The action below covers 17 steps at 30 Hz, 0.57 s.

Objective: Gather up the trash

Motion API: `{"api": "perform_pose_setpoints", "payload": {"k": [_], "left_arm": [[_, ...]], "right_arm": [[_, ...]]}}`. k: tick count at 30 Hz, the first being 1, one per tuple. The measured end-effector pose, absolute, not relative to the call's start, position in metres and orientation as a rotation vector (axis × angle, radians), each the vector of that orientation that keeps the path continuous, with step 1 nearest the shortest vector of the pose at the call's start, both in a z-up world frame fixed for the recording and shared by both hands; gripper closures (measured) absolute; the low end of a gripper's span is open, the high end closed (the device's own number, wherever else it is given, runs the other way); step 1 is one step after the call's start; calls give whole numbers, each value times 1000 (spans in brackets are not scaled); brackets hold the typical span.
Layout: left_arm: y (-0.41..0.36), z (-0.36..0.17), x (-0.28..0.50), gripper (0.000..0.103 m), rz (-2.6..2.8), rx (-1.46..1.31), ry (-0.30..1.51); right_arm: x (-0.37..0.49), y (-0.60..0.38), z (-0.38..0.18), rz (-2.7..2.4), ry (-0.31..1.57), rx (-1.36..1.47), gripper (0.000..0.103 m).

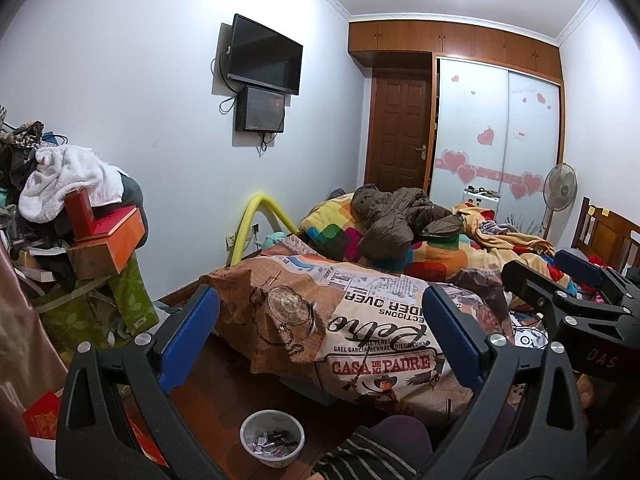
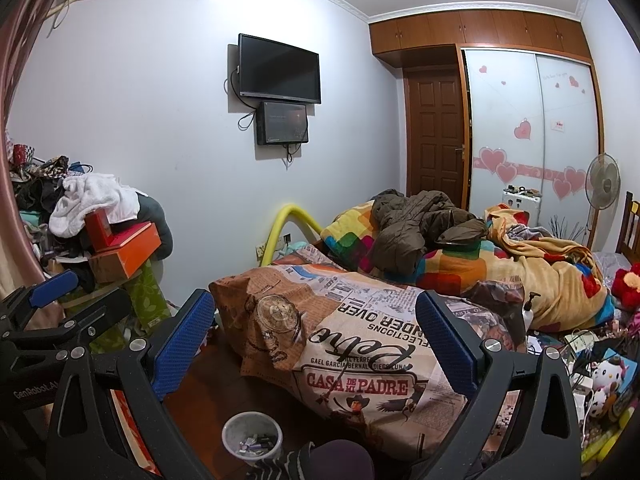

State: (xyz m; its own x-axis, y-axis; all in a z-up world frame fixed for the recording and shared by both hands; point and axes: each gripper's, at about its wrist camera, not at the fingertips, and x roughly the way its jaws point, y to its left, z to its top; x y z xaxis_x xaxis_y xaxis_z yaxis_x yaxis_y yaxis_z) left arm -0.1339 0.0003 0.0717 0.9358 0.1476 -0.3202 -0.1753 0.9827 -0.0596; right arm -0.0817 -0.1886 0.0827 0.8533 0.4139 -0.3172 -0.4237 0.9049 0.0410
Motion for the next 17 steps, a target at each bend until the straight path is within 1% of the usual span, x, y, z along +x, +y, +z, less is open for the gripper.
{"api": "perform_pose_setpoints", "payload": {"k": [17], "left_arm": [[3,61,-126,1,152,-104,347]], "right_arm": [[-79,-183,78,433,344,-31,3]]}}
